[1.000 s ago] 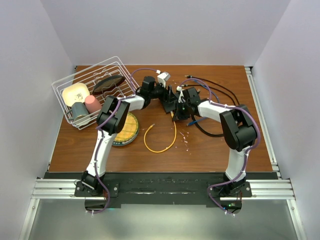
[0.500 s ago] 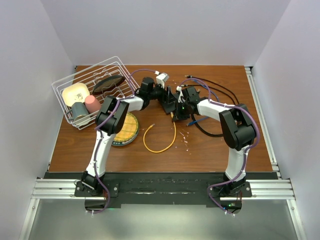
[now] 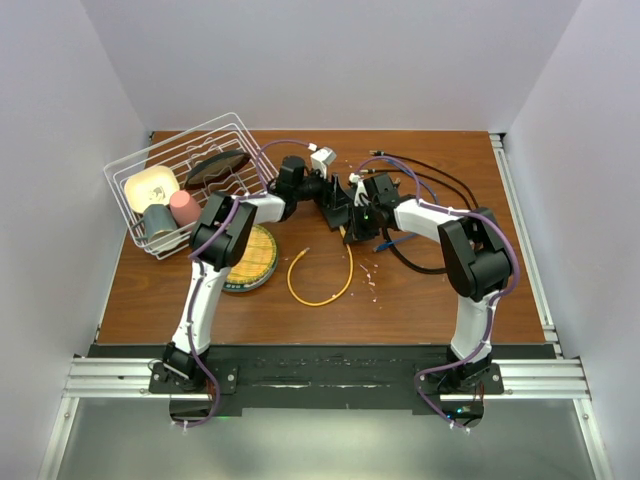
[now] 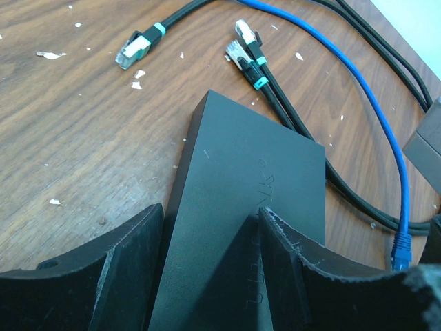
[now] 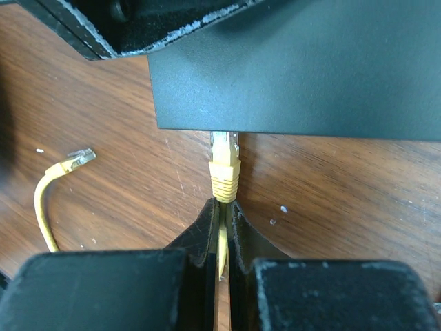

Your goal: Insert the plug into the switch port

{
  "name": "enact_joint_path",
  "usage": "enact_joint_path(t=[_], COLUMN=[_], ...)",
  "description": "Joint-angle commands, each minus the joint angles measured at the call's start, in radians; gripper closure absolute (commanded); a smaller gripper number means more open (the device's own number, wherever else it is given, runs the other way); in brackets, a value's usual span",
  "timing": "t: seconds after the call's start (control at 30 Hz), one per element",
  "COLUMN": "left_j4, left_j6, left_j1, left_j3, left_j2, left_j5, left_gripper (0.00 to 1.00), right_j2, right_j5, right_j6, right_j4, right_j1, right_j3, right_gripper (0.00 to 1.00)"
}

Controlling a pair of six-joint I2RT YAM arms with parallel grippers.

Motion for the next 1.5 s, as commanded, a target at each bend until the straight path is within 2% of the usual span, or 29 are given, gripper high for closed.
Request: enact_joint_path(t=[0.0, 0.5, 0.7, 1.47], left_j4=[-0.027, -0.036, -0.01, 0.007], left_j6=[0.001, -0.01, -0.022, -0.073], left_j1=[-0.017, -0.026, -0.032, -0.08], left_j3=[-0.041, -0.112, -0.15, -0.311], left_j2=[-0.053, -0.086, -0.102, -0.194], left_j5=[0.111, 0.092, 0.147, 0.163], left_gripper=[0.39, 0.42, 0.45, 0.52], right_j2=[0.012, 0.028, 0.02, -0.032], right_j5=[0.043, 0.07, 0.076, 0.089], right_j6=[-0.058, -0.035, -0.024, 0.046], right_j4=[0.005, 0.016, 0.043, 0.237], right_j1=[-0.001, 0.0, -0.001, 0.0], right_j3=[0.041, 0.075, 0.067, 0.037], right_gripper=[1.0, 1.0, 1.0, 1.0])
